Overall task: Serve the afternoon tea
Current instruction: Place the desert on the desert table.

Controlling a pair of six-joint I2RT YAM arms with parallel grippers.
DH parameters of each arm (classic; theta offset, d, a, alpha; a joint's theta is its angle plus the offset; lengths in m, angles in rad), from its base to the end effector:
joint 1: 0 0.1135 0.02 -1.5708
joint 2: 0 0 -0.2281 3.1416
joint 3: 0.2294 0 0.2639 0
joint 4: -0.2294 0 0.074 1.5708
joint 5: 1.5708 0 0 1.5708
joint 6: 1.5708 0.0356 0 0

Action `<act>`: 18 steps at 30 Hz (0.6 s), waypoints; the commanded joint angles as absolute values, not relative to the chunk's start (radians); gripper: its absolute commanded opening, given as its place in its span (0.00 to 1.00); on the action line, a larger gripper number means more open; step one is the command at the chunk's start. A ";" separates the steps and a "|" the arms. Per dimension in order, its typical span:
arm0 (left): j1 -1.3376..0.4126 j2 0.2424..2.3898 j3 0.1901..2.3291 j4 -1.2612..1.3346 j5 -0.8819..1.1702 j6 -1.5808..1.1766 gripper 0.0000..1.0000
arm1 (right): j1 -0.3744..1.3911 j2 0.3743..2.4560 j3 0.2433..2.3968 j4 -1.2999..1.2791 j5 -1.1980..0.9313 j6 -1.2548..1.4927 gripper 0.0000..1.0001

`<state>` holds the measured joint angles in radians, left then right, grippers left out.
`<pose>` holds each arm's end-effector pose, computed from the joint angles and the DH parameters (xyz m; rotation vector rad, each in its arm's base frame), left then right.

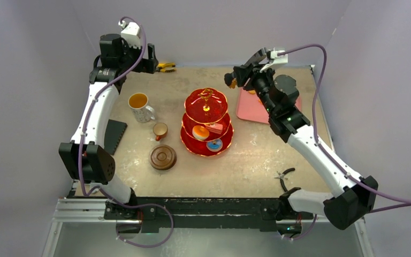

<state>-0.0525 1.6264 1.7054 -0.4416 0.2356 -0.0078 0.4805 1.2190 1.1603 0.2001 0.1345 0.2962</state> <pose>0.3847 -0.0285 0.3828 0.2003 1.9217 -0.2679 0.2768 0.1389 0.3879 -0.0213 1.4529 0.5419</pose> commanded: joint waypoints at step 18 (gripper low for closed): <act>-0.040 1.562 1.676 -0.424 0.246 -0.019 0.96 | 0.598 1.240 1.215 0.127 0.082 0.308 0.33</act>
